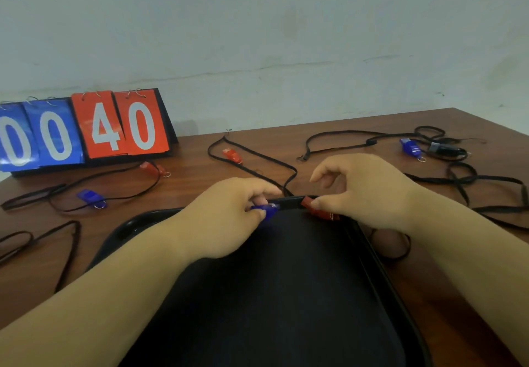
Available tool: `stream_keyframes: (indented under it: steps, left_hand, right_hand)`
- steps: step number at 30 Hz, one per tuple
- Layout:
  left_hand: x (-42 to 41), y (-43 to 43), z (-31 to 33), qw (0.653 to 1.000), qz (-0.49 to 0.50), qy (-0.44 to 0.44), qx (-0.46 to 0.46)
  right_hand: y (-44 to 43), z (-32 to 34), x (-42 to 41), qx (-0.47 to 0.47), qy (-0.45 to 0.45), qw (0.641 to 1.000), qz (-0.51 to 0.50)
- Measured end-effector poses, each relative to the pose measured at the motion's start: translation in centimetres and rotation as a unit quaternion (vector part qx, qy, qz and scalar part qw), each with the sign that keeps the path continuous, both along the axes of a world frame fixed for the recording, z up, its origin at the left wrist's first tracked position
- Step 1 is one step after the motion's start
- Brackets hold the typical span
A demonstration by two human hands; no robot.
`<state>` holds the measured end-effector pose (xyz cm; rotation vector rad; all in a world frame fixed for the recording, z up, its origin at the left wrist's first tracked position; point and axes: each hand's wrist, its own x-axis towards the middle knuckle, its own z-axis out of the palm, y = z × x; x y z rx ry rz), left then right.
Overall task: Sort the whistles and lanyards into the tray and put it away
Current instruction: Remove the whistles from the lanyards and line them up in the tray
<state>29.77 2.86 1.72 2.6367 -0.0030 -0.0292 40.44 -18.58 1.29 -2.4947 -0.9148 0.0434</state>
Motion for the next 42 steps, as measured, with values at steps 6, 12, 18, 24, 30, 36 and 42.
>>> stream_keyframes:
  steps: [6, 12, 18, 24, 30, 36, 42]
  left_hand:
    - [-0.5, -0.3, 0.4, 0.961, 0.039, -0.103, -0.252]
    - [-0.8, -0.9, 0.3, 0.917, 0.053, -0.142, -0.368]
    - [-1.0, -1.5, 0.3, 0.888, 0.054, -0.119, -0.441]
    - [-1.0, -1.4, 0.4, 0.882, 0.039, -0.093, -0.460]
    - [-0.8, -1.2, 0.4, 0.887, 0.051, -0.090, -0.449]
    - [-0.7, -1.0, 0.2, 0.889, 0.066, -0.071, -0.447]
    - [-0.8, -1.1, 0.4, 0.892, 0.075, -0.090, -0.437]
  right_hand:
    - [0.8, 0.4, -2.2, 0.132, 0.009, 0.991, 0.016]
    - [1.8, 0.0, -4.0, 0.197, 0.021, 0.979, 0.050]
    - [1.7, 0.2, -4.3, 0.247, -0.020, 0.968, 0.047]
    - [1.4, 0.6, -4.4, 0.235, -0.079, 0.967, 0.067]
    - [1.2, 1.0, -4.1, 0.182, -0.141, 0.969, 0.086]
    - [1.1, 0.9, -4.0, 0.210, -0.115, 0.967, 0.088]
    - [0.5, 1.2, -3.4, 0.239, -0.075, 0.966, 0.058]
